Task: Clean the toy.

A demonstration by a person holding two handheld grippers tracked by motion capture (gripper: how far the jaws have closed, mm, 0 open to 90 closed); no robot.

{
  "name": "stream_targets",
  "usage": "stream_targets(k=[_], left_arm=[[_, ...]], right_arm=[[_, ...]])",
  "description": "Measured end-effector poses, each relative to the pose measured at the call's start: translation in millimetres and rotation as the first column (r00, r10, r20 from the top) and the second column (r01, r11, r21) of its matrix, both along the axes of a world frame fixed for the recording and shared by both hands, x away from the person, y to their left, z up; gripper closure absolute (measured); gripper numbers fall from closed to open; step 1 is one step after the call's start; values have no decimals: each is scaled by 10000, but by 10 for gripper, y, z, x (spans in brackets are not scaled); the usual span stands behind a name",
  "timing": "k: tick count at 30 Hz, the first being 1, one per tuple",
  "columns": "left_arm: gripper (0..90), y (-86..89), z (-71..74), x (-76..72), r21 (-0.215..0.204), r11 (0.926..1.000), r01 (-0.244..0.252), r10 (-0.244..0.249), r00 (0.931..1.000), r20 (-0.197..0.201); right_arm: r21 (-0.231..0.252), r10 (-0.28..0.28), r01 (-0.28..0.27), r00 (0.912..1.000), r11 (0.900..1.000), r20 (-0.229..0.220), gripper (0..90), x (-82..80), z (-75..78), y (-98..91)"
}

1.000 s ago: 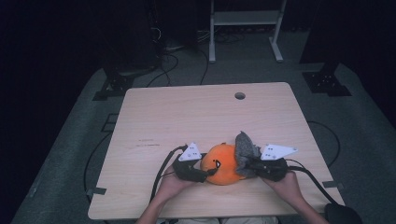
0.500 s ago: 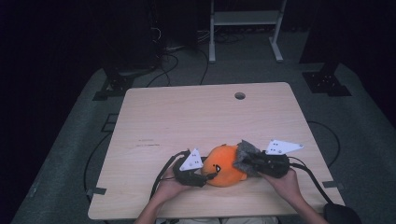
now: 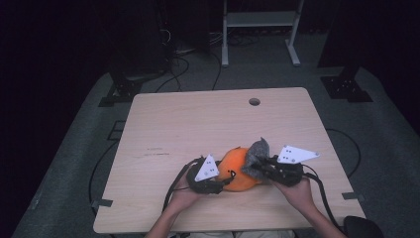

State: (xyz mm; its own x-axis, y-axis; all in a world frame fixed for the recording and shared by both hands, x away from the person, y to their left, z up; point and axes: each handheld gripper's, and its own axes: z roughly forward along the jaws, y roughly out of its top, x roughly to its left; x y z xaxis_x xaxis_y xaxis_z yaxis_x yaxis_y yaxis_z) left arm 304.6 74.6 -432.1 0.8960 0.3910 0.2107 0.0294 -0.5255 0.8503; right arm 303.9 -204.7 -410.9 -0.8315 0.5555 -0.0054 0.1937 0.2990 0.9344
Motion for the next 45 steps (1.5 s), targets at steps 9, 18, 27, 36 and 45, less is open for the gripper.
stream_targets(k=[9, 18, 27, 36, 45], left_arm=[[72, 102, -27, 146, -1039, 9934, -480, 223, 9717, -2352], [390, 41, -42, 61, -691, 9976, 34, -142, 9874, -1577], [397, 41, -36, 32, -552, 9983, 206, -269, 9929, -1162], [403, -17, -21, -40, -88, 9991, 424, -428, 9977, -531], [396, -63, -21, -46, -42, 9988, 488, -489, 9981, -377]], right_arm=[[-788, 12, -59, 9982, 9969, -593, 795, -27, -228, 27], [-560, 324, -305, 9989, 9980, 327, 796, -170, -16, 136], [-956, -532, 511, 9984, 9941, -185, 797, -147, -188, -150], [-393, 82, -66, 9991, 9992, 406, 796, -179, -14, 43], [-770, -417, 427, 9990, 9961, 145, 796, -211, -111, -151]])
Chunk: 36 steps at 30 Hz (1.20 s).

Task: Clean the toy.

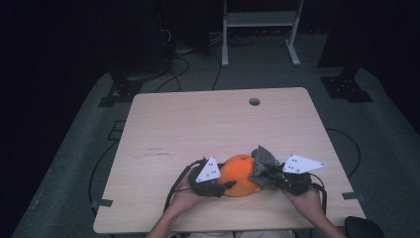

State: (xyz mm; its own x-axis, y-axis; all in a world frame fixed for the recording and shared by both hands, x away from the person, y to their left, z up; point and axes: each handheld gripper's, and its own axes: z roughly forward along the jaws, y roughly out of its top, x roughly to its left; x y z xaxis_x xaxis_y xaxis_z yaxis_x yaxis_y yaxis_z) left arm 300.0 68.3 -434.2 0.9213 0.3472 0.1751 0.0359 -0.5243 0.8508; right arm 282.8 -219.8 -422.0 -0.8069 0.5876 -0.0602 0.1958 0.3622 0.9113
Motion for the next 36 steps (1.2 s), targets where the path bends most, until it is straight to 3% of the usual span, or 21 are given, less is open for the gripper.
stream_targets(k=[1, 4, 8, 9, 10, 12, 14, 17, 20, 22, 23, 24, 26, 28, 29, 31, 32, 33, 36], left_arm=[[395, -10, 2, -21, 88, 10000, 37, -39, 9999, 159], [393, 30, -5, -21, 19, 10000, -6, 6, 10000, 56], [383, 92, -18, 27, -342, 9993, -164, 152, 9992, -363], [383, 65, -16, 19, -290, 9995, -83, 76, 9997, -243], [383, 40, -10, 11, -239, 9997, -68, 65, 9999, -150], [384, -5, 2, -7, -73, 10000, -3, 4, 10000, 48], [384, -25, 2, -22, -27, 10000, 33, -33, 9999, 149], [379, -31, -15, -41, 17, 10000, 89, -89, 9999, 147], [299, -22, -8, -4, -223, 9997, -112, 107, 9997, -210], [120, -20, 5, 60, -501, 9973, -532, 484, 9945, -932], [72, 14, -3, 130, -812, 9940, -738, 593, 9838, -1693], [79, 23, -15, 159, -874, 9939, -679, 486, 9772, -2068], [125, 28, -29, 169, -900, 9944, -556, 346, 9748, -2204], [244, 30, -33, 136, -819, 9958, -416, 267, 9843, -1746], [338, 28, -20, 113, -636, 9975, -294, 203, 9900, -1397], [382, 22, 4, 45, -246, 9997, -86, 73, 9987, -510], [393, 22, 4, 45, -246, 9997, -86, 73, 9987, -510], [400, 52, 34, 23, -144, 9998, -140, 138, 9997, -195], [409, 121, 62, 37, -232, 9994, -252, 248, 9995, -192]], right_arm=[[147, 299, -304, 9990, 9994, 340, 796, -28, 91, 97], [112, 542, -548, 9974, 9984, 471, 796, -15, 137, 185], [-125, 236, -236, 9997, 9996, -11, 796, 19, 33, 82], [-301, -2, -9, 9993, 9995, -362, 797, 21, -53, -5], [-205, 3, -12, 9992, 9998, -412, 796, 9, -65, -27], [8, 173, -172, 9994, 9999, -316, 796, -28, -4, 0], [235, 461, -463, 9989, 9987, 73, 796, -57, 108, 79], [63, 566, -568, 9980, 9984, 292, 796, -44, 167, 148], [-67, 482, -483, 9988, 9988, -66, 798, 1, 88, 107], [-208, 309, -316, 9989, 9993, -339, 799, -6, 3, 57], [-205, 161, -171, 9988, 9996, -466, 799, -17, -57, 13], [-99, 167, -173, 9984, 9998, -537, 799, -19, -56, -4], [-46, 208, -211, 9987, 9998, -469, 799, -28, -36, 0], [44, 454, -453, 9986, 9990, -285, 798, -51, 36, 61], [48, 714, -714, 9974, 9974, 36, 798, -71, 132, 174], [290, 960, -969, 9949, 9949, 322, 798, -65, 226, 258], [290, 960, -969, 9949, 9949, 322, 798, -65, 226, 258], [279, 1000, -1014, 9939, 9945, 473, 798, -33, 285, 294], [87, 841, -844, 9959, 9964, 349, 798, 15, 253, 253]])
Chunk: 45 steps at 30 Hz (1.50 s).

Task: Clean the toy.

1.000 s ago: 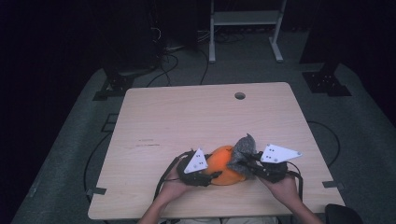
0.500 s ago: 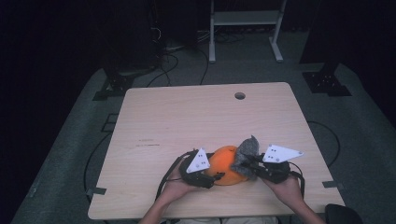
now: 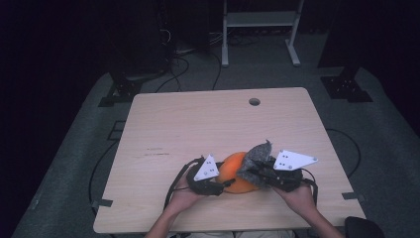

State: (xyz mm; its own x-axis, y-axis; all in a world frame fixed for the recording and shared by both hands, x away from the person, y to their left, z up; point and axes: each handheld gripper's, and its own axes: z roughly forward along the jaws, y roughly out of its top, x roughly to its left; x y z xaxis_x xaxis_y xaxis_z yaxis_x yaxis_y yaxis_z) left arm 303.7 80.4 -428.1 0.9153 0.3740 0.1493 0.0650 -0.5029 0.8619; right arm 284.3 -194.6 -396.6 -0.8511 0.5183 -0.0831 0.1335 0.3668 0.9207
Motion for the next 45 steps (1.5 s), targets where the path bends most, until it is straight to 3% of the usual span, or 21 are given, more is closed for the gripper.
stream_targets(k=[2, 4, 6, 9, 10, 13, 14, 15, 17, 20, 21, 22, 23, 26, 27, 31, 36, 38, 41, 44, 45], left_arm=[[411, 63, 2, 21, -61, 9999, -123, 123, 9999, -78], [411, 56, -16, 23, -92, 9999, -76, 75, 9999, -71], [411, -4, -19, -4, -5, 10000, 59, -59, 9999, 127], [410, -89, -32, -46, 206, 9995, 252, -259, 9991, 337], [410, -93, -33, -58, 236, 9993, 284, -294, 9986, 444], [339, -81, -31, -42, 160, 9994, 307, -311, 9993, 192], [339, -82, -33, -25, 58, 9997, 235, -235, 9997, -22], [199, -78, -31, 2, -77, 9999, 96, -99, 9994, -336], [143, -31, -23, 69, -643, 9978, -174, 105, 9942, -1067], [159, 31, -55, 177, -1294, 9909, -374, 56, 9713, -2376], [267, 31, -76, 184, -1313, 9908, -332, -6, 9683, -2496], [267, 23, -84, 165, -1272, 9915, -270, -27, 9738, -2274], [364, 14, -81, 140, -1155, 9932, -131, -94, 9814, -1919], [417, -53, -54, 44, -500, 9985, 239, -286, 9950, -955], [443, -73, -39, -10, -106, 9991, 415, -419, 9984, -388], [466, -35, -40, -18, -32, 9989, 458, -458, 9985, -300], [463, -78, -24, -25, -131, 9983, 574, -577, 9981, -214], [458, -132, -12, -33, 38, 9978, 669, -668, 9977, -93], [453, -158, -32, -59, 179, 9965, 819, -819, 9966, 35], [463, -117, -45, -59, 223, 9959, 878, -878, 9961, 2], [468, -100, -56, -57, 251, 9953, 940, -941, 9955, 42]], right_arm=[[-257, -350, 344, 9991, 9991, -251, 798, 39, -98, -101], [-134, -544, 536, 9964, 9985, -644, 798, 37, -211, -193], [-29, -454, 453, 9971, 9990, -617, 798, 18, -203, -164], [127, 6, -5, 10000, 9999, -36, 798, -15, -49, 17], [127, 6, -5, 10000, 9999, -36, 798, -15, -49, 17], [68, -24, 26, 9998, 10000, -178, 798, 52, -68, 1], [68, -24, 26, 9998, 10000, -178, 798, 52, -68, 1], [13, -197, 197, 9992, 9998, -340, 798, 64, -132, -35], [150, -314, 321, 9985, 9994, -450, 798, 59, -178, -74], [244, -385, 397, 9980, 9989, -496, 798, 50, -196, -97], [268, -407, 420, 9981, 9988, -458, 798, 24, -175, -85], [268, -407, 420, 9981, 9988, -458, 798, 24, -175, -85], [208, -284, 289, 9994, 9994, -205, 798, -26, -123, -16], [289, 20, -20, 10000, 9996, 3, 798, -63, -64, 94], [256, 286, -290, 9995, 9993, 144, 799, -73, -14, 206], [174, 361, -365, 9991, 9992, 217, 799, -43, 15, 217], [145, -469, 467, 9988, 9988, 158, 799, -7, 14, -30], [180, -265, 262, 9995, 9995, 158, 798, -62, 11, 9], [213, 544, -551, 9980, 9983, 322, 799, -134, 41, 239], [237, 521, -529, 9982, 9983, 312, 799, -95, 56, 247], [353, 220, -230, 9994, 9991, 283, 799, -47, 63, 151]])
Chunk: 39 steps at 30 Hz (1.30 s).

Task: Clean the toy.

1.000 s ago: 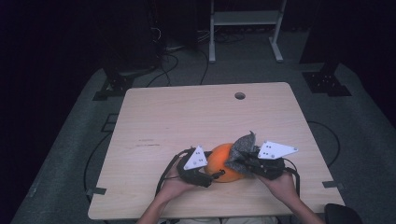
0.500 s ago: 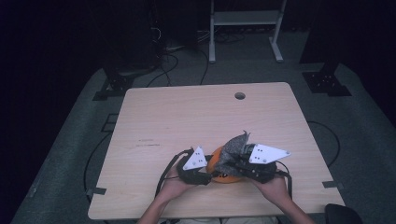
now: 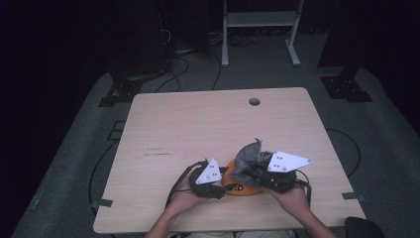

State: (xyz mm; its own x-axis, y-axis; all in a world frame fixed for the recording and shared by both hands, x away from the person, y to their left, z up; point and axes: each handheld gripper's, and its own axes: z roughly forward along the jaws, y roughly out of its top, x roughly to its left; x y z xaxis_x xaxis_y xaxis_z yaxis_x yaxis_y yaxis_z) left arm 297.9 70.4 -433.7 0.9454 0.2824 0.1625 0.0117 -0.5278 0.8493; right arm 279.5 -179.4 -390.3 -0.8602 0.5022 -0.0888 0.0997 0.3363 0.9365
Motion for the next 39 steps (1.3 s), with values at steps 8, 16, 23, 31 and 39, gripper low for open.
stream_targets(k=[8, 16, 23, 31, 39], left_arm=[[146, 7, 31, 105, -705, 9961, -526, 400, 9847, -1695], [399, 106, 1, 126, -526, 9966, -638, 560, 9888, -1381], [409, 90, 8, 78, -344, 9987, -373, 339, 9951, -926], [163, -30, -15, 131, -290, 9930, -1142, 1086, 9827, -1502], [377, 82, -31, 111, -406, 9942, -995, 942, 9887, -1168]], right_arm=[[122, -781, 789, 9951, 9968, -599, 799, 1, -161, -266], [-102, -162, 159, 9994, 9998, -318, 799, -44, -109, -109], [28, -737, 741, 9946, 9972, -730, 799, -43, -182, -398], [-205, -13, 6, 9994, 9998, -351, 798, -64, -115, -96], [226, -1374, 1401, 9859, 9899, -952, 799, 44, -176, -593]])
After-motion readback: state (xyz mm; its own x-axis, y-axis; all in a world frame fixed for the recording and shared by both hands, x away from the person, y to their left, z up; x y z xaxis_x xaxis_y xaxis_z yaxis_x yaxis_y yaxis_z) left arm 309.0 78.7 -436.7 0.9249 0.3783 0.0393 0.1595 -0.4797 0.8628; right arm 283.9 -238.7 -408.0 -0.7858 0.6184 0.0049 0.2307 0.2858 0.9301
